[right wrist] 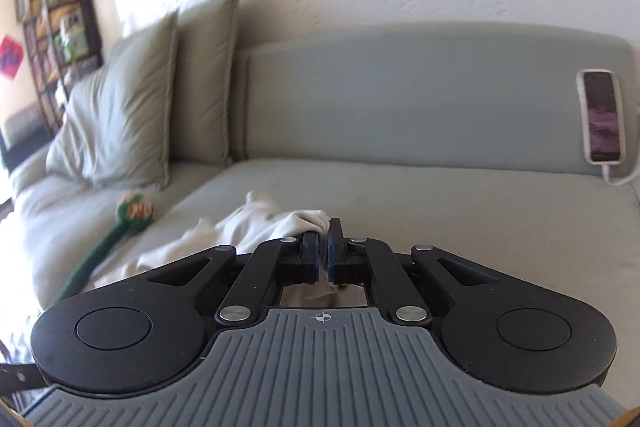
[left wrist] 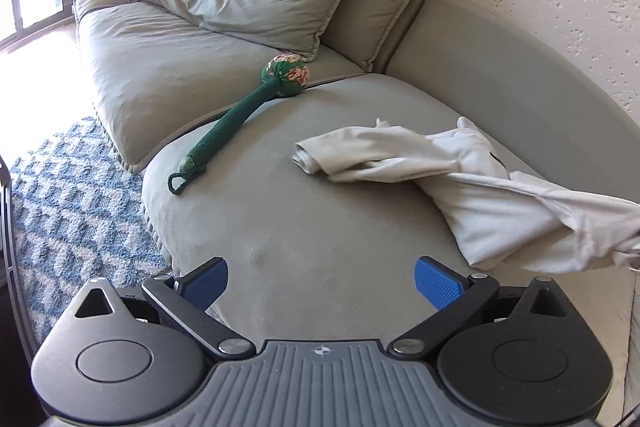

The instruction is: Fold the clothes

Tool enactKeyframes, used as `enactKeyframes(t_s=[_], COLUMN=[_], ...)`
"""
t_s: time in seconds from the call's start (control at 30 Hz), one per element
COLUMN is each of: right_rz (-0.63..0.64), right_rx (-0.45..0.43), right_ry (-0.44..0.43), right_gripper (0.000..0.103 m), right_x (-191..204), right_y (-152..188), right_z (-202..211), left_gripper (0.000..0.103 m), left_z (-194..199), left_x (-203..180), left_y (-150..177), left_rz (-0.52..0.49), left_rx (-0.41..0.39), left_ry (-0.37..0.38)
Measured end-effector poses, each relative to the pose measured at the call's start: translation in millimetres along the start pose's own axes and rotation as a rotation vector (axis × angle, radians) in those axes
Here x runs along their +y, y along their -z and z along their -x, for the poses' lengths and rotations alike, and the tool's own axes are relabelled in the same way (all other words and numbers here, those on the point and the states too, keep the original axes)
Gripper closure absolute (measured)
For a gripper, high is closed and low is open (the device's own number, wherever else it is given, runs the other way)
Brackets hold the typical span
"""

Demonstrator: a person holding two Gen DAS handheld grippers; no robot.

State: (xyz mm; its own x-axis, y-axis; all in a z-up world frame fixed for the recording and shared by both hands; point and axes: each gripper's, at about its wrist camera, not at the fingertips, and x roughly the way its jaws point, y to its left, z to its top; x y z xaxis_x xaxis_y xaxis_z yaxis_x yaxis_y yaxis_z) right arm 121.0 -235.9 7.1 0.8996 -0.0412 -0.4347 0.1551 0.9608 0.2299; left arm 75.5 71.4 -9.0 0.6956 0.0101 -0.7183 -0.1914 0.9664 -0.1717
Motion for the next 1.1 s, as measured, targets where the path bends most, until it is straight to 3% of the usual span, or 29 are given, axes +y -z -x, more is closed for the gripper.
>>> enactKeyframes(t_s=[0.17,0.23,0.3,0.4,0.53,0.67,0.83,0.9,0.93,0.97,1.03,1.1], right_rz=[-0.140,-0.188,-0.191,-0.172,-0.238,-0.204,-0.052,-0.032,-0.027,-0.018,-0.031,-0.060], right_rx=[-0.157,-0.166,-0.104,0.074,0.129,0.134,-0.056,-0.048,-0.013,0.067,0.199,0.251], right_ry=[0.120,0.149,0.168,0.167,0.122,0.042,-0.158,-0.220,-0.248,-0.279,-0.317,-0.321], right_gripper=[0.100,0.100,0.099,0.099,0.099,0.099,0.099,0.092,0.076,0.048,0.047,0.047], right_x=[-71,-92,-109,-122,-131,-116,-57,-38,-31,-25,-20,-25], right_y=[-19,-17,-6,29,68,69,36,38,42,47,63,76], right_z=[126,170,201,217,231,229,252,249,243,233,217,212], left_gripper=[0.002,0.002,0.002,0.002,0.002,0.002,0.002,0.002,0.002,0.002,0.002,0.002], left_z=[30,41,51,64,81,95,116,117,114,112,106,101], left_x=[-25,-39,-56,-83,-108,-104,-84,-82,-85,-87,-92,-97], left_y=[15,22,29,44,69,74,63,65,68,71,77,84], left_rz=[-0.072,-0.105,-0.146,-0.228,-0.340,-0.299,-0.166,-0.156,-0.166,-0.176,-0.196,-0.216], left_rx=[-0.031,-0.037,-0.038,-0.031,-0.015,-0.036,-0.149,-0.155,-0.139,-0.123,-0.091,-0.058], left_ry=[0.051,0.086,0.123,0.170,0.228,0.219,0.136,0.124,0.132,0.140,0.157,0.173])
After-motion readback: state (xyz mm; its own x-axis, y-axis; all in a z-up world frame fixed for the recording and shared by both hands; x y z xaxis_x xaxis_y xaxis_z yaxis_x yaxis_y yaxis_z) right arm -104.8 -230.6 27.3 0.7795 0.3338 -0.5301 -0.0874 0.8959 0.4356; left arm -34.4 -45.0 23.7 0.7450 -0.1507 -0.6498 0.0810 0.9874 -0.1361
